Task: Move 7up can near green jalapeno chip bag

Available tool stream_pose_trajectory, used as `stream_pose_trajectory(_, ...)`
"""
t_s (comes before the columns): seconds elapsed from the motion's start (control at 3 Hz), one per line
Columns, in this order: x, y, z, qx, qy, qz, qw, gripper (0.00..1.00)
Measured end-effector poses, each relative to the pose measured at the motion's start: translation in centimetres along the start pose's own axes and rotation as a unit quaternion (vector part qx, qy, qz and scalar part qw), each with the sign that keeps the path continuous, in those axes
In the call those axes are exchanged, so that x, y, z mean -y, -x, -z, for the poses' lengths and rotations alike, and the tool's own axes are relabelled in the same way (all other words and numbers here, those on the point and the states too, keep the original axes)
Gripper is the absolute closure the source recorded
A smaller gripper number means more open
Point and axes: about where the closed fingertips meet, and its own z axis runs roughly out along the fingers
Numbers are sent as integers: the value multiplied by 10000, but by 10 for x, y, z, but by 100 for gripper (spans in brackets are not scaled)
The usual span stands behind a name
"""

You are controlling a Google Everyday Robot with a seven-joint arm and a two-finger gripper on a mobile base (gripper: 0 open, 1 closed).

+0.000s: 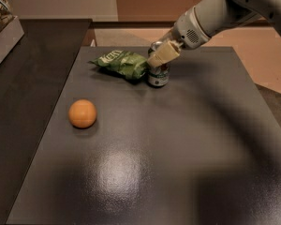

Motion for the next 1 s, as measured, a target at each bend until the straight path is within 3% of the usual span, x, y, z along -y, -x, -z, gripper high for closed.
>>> stream_pose_trajectory(0.33, -1, 1, -2, -2, 21, 6, 10000, 15)
stream_pose_trajectory(0.67, -2, 1, -5, -5, 42, 11, 10000, 0)
stream_pose_trajectory(1.0, -2, 1, -5, -5, 42, 11, 10000, 0)
